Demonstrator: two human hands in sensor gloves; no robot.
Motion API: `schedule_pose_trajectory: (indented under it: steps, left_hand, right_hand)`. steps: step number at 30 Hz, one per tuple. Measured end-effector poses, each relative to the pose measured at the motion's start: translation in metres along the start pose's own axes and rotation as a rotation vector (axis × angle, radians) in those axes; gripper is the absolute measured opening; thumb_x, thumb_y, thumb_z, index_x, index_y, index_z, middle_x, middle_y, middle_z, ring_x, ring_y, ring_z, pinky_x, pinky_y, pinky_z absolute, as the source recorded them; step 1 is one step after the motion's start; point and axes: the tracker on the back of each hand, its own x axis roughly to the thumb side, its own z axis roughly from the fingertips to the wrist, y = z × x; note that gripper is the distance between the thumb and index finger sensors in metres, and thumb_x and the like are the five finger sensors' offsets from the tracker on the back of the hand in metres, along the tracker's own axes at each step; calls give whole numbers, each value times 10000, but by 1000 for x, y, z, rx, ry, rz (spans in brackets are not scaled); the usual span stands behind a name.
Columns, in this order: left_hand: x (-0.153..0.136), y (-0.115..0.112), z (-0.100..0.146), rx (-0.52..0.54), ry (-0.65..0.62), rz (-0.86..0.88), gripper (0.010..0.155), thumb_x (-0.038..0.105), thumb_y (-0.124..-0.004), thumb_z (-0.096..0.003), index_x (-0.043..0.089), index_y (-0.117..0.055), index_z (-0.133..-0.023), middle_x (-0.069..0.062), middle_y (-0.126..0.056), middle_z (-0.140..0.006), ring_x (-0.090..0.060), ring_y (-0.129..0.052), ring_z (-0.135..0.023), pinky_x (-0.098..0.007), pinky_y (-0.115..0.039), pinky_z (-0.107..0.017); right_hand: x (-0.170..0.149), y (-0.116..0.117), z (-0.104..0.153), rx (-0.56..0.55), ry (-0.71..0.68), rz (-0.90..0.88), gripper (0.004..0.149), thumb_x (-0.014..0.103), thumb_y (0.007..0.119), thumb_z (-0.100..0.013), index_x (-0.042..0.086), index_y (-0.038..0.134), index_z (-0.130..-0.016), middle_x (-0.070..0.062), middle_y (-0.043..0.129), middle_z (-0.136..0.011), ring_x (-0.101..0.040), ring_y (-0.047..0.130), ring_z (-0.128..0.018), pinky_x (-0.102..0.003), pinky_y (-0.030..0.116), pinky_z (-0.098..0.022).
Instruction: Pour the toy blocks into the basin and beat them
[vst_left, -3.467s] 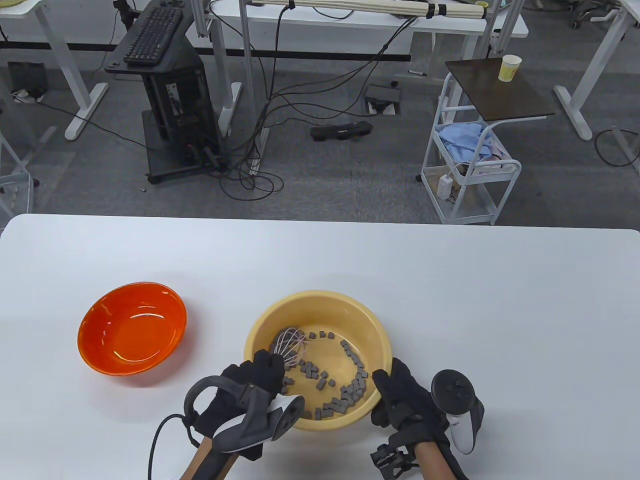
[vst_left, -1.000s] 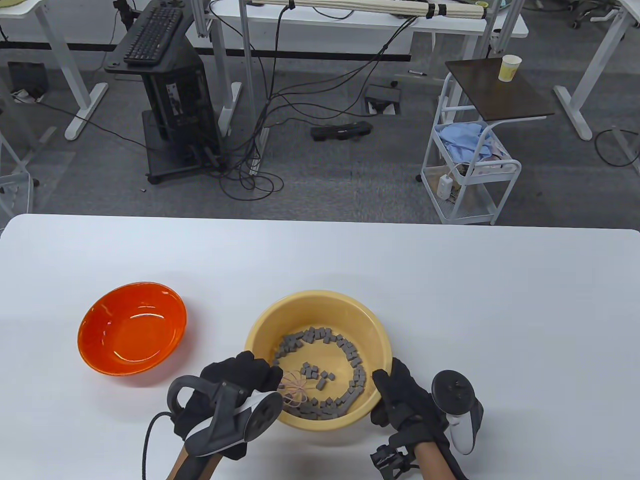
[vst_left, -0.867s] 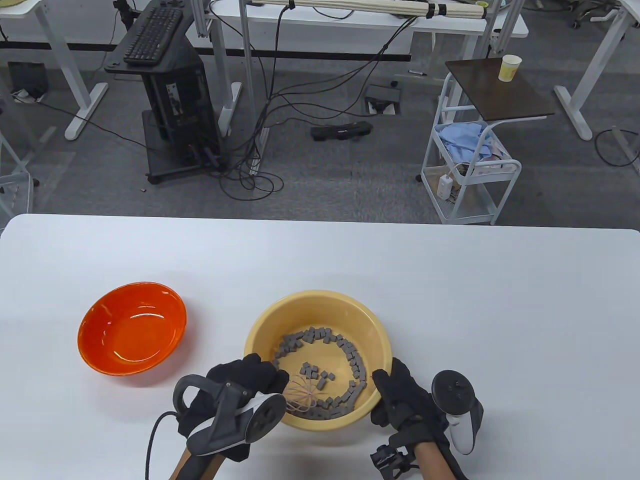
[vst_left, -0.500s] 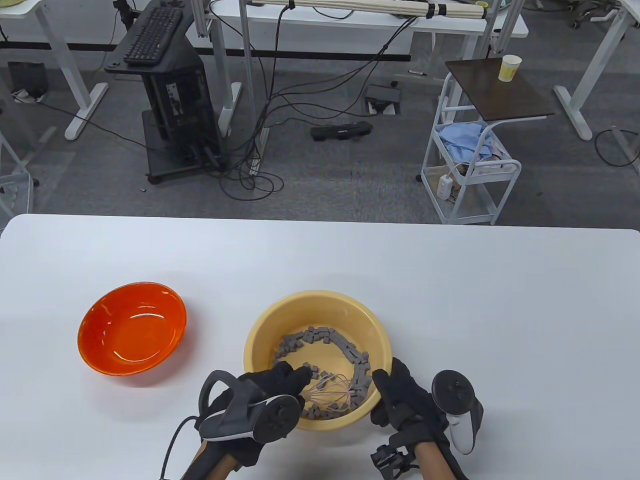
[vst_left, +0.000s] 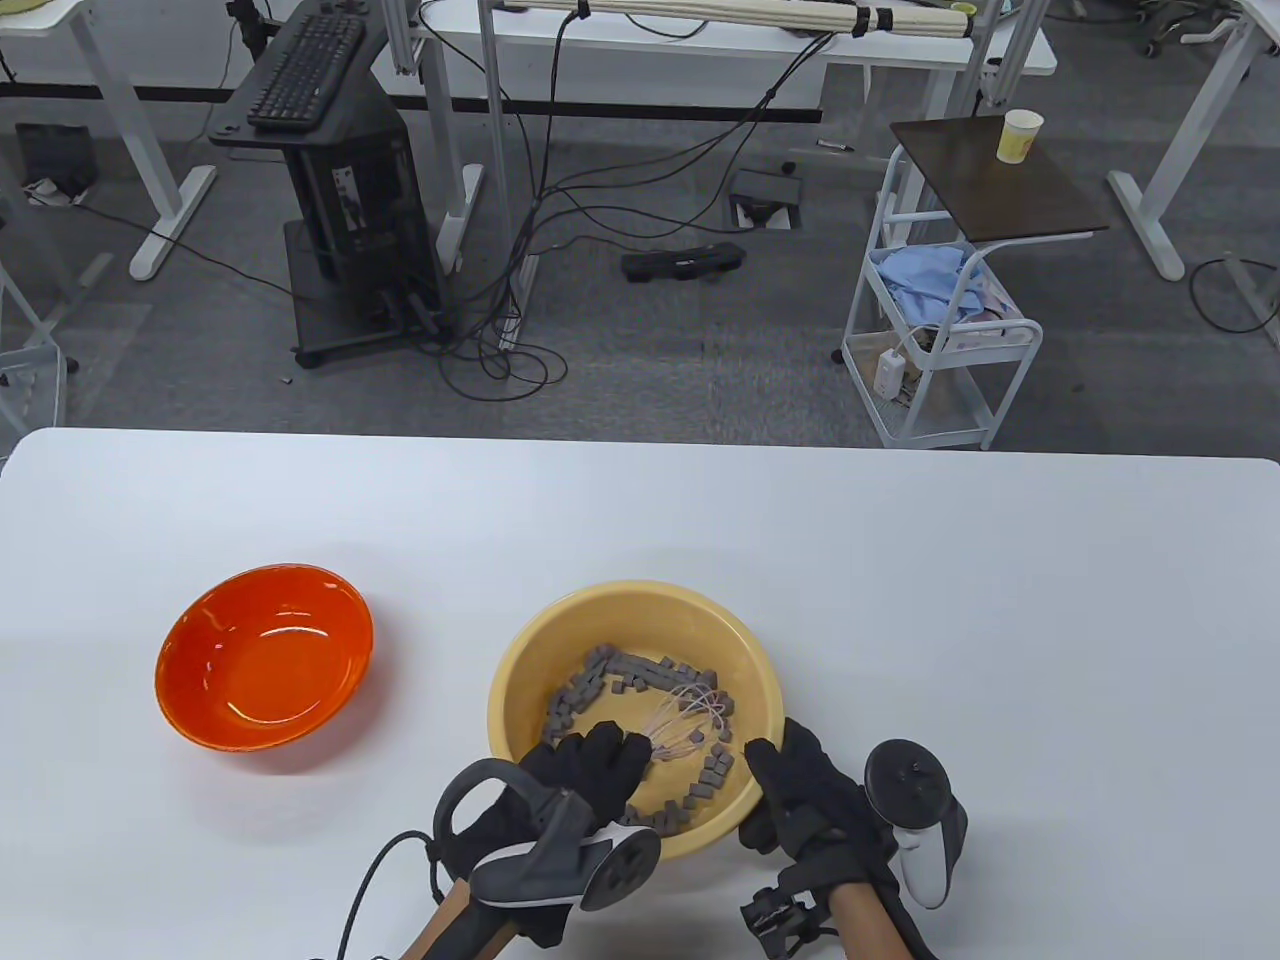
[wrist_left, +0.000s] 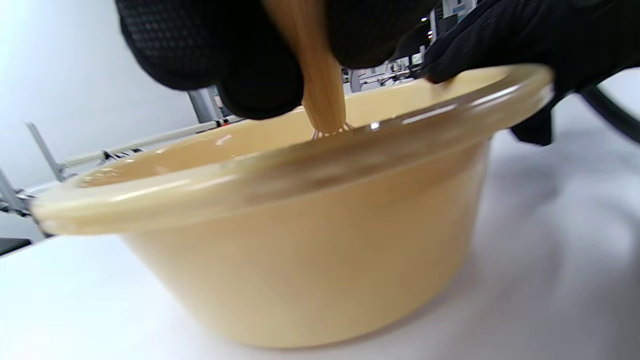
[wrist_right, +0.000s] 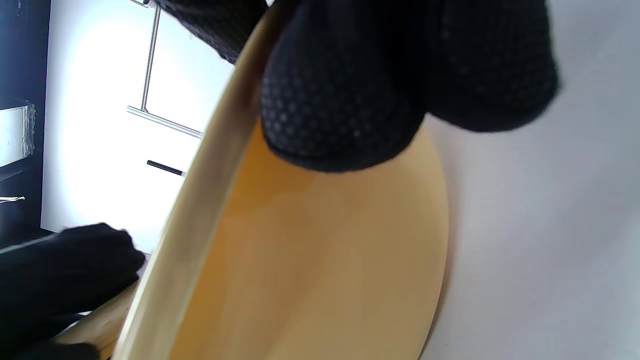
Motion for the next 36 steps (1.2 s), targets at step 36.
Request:
schedule_pose_trajectory:
  steps: [36]
  left_hand:
    - [-49, 50, 37, 108, 138, 37, 381, 367, -683, -597, 159, -903, -830, -126, -968, -656, -22, -952, -261, -278, -883, -237]
  right_hand:
    - [0, 0, -1, 9, -1, 5, 647, 281, 648, -718, -194, 371, -1060, -238, 870, -631, -251, 970, -322, -446, 863, -327]
